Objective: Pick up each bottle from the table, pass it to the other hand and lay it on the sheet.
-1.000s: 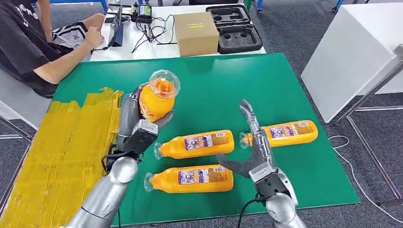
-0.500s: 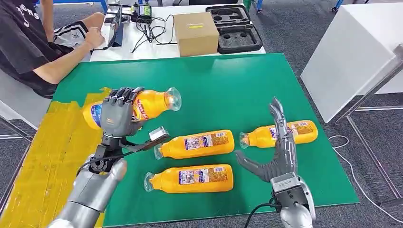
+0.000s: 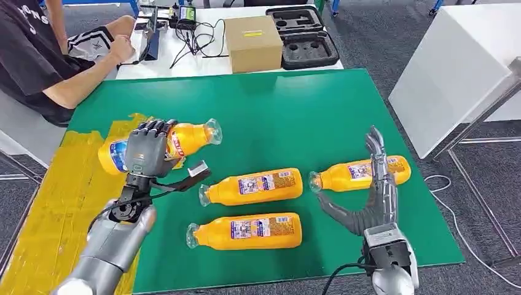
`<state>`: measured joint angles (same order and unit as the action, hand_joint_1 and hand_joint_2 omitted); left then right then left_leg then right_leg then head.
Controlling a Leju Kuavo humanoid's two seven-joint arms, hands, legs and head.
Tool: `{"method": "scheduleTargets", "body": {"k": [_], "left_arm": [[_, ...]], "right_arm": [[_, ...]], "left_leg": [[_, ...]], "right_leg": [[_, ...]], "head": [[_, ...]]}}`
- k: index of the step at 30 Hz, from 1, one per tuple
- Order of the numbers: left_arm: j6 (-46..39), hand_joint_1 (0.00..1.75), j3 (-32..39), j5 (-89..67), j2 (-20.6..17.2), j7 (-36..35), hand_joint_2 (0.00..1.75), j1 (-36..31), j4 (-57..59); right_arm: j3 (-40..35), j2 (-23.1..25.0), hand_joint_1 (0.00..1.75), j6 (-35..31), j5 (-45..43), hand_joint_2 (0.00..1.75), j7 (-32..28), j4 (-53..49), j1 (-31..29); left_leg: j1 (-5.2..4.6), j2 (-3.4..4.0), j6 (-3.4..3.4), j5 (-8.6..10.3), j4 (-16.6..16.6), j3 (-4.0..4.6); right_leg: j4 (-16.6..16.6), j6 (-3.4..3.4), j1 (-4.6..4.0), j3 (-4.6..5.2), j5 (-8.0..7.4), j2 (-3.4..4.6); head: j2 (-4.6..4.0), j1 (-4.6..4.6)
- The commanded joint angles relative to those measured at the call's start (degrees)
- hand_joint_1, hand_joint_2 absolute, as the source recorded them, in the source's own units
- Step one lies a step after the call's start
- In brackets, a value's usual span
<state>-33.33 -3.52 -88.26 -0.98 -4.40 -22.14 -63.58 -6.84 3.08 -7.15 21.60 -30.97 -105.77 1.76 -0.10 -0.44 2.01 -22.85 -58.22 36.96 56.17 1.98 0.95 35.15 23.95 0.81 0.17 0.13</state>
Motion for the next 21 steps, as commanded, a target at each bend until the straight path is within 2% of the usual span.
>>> {"method": "scheduleTargets", "body": {"k": [1, 7, 9, 15, 21], "left_arm": [[7.0, 1.75, -9.0, -1.7, -6.7, -14.6, 1.75, -5.4, 10.8], [8.5, 1.75, -9.1, -1.7, -6.7, -15.7, 1.75, -5.6, 11.9], [8.5, 1.75, -9.1, -1.7, -6.7, -15.7, 1.75, -5.6, 11.9], [8.5, 1.75, -9.1, -1.7, -6.7, -15.7, 1.75, -5.6, 11.9], [11.1, 1.75, -6.9, -1.7, -5.4, -14.8, 1.75, -5.7, 12.3]], "right_arm": [[3.2, 1.7, 0.0, 1.1, 0.7, 1.75, 0.7, 2.5, -2.9], [3.1, 1.9, 0.0, 1.2, 0.6, 1.75, 0.8, 3.0, -3.3], [3.1, 1.9, 0.0, 1.2, 0.6, 1.75, 0.8, 3.0, -3.3], [3.1, 1.9, 0.0, 1.2, 0.6, 1.75, 0.8, 3.0, -3.3], [3.4, 2.4, 0.0, 1.8, 0.9, 1.75, 1.7, 1.9, -3.2]], "left_leg": [[0.05, 0.05, -0.12, -0.05, 0.0, -0.19], [0.04, 0.08, -0.06, -0.01, 0.0, -0.1], [0.09, 0.06, -0.14, -0.13, 0.0, -0.35], [0.04, 0.06, -0.08, -0.03, 0.0, -0.1], [0.04, 0.05, -0.08, -0.03, 0.0, -0.09]], "right_leg": [[0.0, -0.11, -0.06, -0.16, 0.04, -0.05], [0.0, -0.05, -0.05, -0.09, 0.01, -0.03], [0.0, -0.12, -0.11, -0.36, 0.11, -0.1], [0.0, -0.07, -0.04, -0.11, 0.02, -0.02], [0.0, -0.07, -0.05, -0.1, 0.02, -0.04]], "head": [[0.0, -0.02], [0.0, 0.0], [0.0, 0.0], [0.0, 0.0], [0.0, 0.0]]}}
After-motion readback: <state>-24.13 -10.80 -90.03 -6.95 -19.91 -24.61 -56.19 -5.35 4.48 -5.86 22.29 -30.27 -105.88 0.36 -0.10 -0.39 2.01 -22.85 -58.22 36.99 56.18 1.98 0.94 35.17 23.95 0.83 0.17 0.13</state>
